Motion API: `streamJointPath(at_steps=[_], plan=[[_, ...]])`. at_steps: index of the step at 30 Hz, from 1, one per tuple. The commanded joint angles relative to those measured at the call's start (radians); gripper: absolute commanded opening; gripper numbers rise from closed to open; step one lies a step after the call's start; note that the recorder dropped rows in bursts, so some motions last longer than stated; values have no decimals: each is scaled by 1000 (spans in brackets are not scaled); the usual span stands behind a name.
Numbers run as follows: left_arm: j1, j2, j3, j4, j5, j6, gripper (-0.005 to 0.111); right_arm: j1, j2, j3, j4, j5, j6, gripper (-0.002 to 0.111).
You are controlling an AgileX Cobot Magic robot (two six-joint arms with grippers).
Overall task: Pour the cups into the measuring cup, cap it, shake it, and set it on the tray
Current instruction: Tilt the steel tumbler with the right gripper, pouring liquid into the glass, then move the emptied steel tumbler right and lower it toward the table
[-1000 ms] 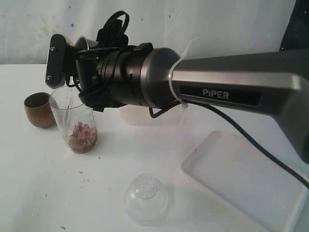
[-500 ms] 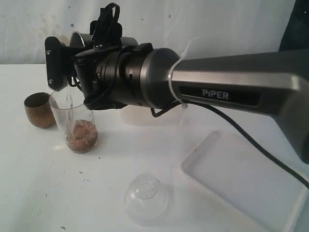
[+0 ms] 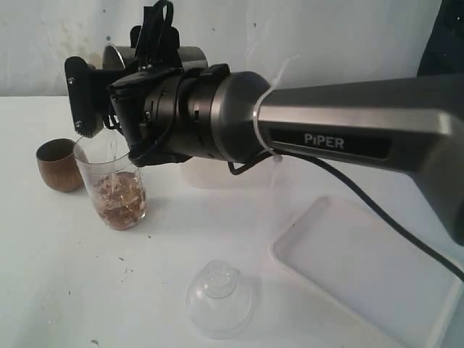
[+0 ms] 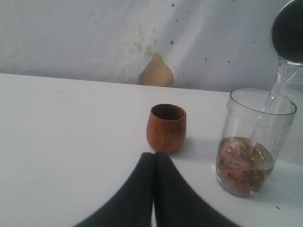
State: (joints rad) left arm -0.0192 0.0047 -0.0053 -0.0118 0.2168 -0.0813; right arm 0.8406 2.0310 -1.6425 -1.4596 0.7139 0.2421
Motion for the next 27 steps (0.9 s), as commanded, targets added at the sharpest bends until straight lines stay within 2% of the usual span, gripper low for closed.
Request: streamJointPath(at_steps=[1, 13, 21, 27], plan=[[-6, -5, 5, 4, -8, 0, 0, 1, -15, -11, 0, 6, 71, 0], [-6, -5, 5, 4, -8, 0, 0, -7, -22, -11, 214, -18, 189, 0], [-6, -5, 5, 4, -8, 0, 0, -100, -98, -11, 615, -188, 157, 0], [-6, -5, 5, 4, -8, 0, 0, -201, -153, -9, 1061, -274, -66, 0]])
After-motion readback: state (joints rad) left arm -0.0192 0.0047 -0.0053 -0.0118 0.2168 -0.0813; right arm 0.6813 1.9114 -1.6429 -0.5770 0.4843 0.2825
